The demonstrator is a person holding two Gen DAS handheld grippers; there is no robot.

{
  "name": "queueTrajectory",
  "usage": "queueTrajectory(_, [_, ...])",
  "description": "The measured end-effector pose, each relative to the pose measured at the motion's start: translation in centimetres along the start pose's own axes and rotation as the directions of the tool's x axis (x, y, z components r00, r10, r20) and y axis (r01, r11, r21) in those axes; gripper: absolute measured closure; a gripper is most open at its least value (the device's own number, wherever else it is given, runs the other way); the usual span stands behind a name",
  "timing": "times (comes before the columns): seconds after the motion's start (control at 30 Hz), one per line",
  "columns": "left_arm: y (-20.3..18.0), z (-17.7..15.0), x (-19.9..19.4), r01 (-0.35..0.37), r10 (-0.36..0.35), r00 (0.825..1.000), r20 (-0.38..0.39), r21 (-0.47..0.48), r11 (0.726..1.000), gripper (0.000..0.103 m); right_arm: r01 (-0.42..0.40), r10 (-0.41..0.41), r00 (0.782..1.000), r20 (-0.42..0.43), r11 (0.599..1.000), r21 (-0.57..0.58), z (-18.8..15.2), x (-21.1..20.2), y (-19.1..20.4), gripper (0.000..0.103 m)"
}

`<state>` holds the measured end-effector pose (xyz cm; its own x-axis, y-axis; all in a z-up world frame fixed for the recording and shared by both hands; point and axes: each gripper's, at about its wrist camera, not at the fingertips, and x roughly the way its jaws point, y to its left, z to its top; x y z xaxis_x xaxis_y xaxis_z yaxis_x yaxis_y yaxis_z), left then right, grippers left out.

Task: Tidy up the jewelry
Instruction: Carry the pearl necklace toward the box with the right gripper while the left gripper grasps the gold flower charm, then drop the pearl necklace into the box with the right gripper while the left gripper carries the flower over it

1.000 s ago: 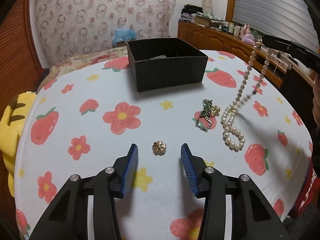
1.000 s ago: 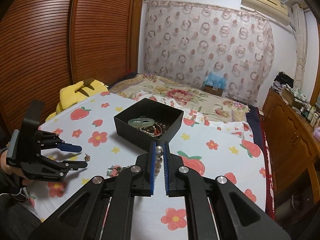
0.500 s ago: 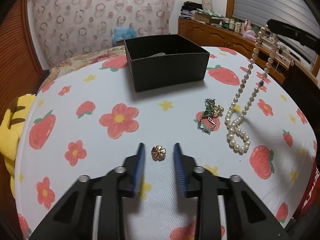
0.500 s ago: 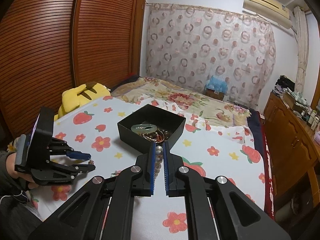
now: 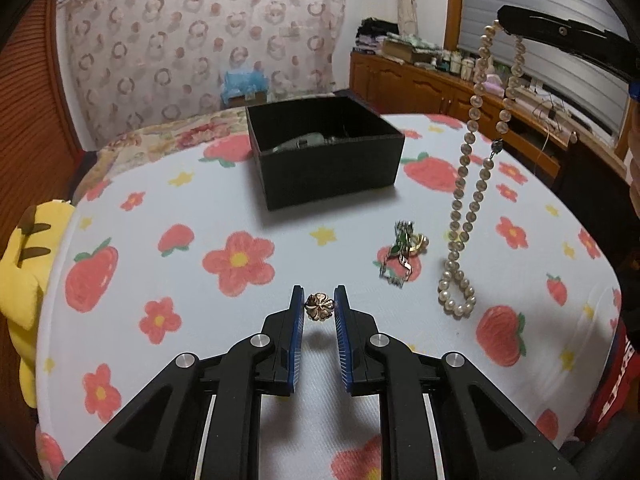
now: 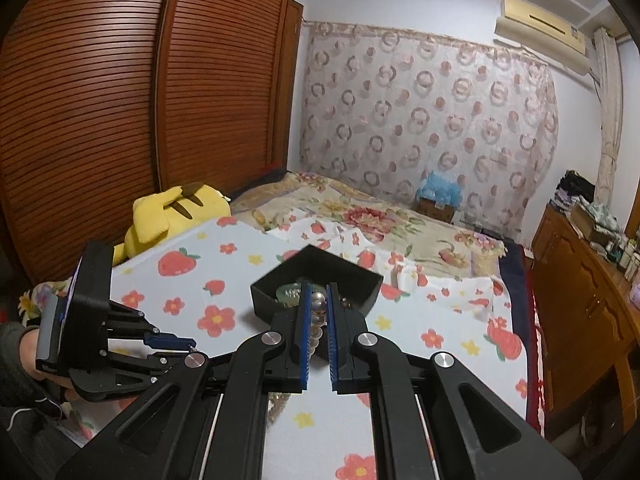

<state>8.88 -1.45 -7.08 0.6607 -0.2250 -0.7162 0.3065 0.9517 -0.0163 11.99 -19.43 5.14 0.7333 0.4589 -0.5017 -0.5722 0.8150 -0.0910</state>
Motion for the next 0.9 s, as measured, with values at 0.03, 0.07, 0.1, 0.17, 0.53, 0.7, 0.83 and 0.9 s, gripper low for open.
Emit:
queueTrajectory(0.03, [0.1,0.2,-0.2,-0.001,0.001,1.0,0.006,-0.001,1.0,0.089,-0.001,0.001,1.0,0.003,1.0,-0.001,0.3,0.0,0.1,0.095])
queueTrajectory(0.07, [0.1,0.4,-0.3,-0.002,0.002,1.0,0.012,-0.003,1.0,0.089,-0.002,0.002,1.0,0.006,1.0,-0.003,0.6,0.0,0.2,0.095])
queueTrajectory(0.1, [0.2,0.6,-0.6,-0.005,0.005,1.0,0.021,-0.005,1.0,0.089,-0.002,0.002,1.0,0.008,1.0,-0.005,0.8,0.0,0.2,0.095])
queueTrajectory(0.17, [0.4,1.1,-0.9,-0.004,0.004,0.999,0.034,-0.009,1.0,0.089,-0.002,0.003,1.0,0.018,1.0,-0.01,1.4,-0.2,0.3,0.095])
queueTrajectory(0.53, [1.1,3.9,-1.5,-0.016,0.017,0.996,0.089,-0.012,1.0,0.089,0.044,-0.043,0.997,0.061,0.999,-0.022,5.0,-0.2,-0.5,0.095])
queueTrajectory(0.7, [1.4,4.5,-2.2,-0.018,0.02,0.993,0.113,-0.016,1.0,0.089,0.058,-0.058,0.995,0.078,0.998,0.003,6.5,0.3,-1.9,0.095])
queueTrajectory(0.83, [1.5,5.6,-2.6,-0.026,0.027,0.991,0.128,-0.007,1.0,0.089,0.064,-0.066,0.994,0.085,0.998,0.019,7.6,0.8,-2.7,0.095])
queueTrajectory(0.9, [1.5,6.2,-2.8,-0.032,0.032,0.99,0.137,-0.002,0.999,0.089,0.061,-0.063,0.994,0.086,0.998,0.027,8.0,1.1,-3.1,0.095])
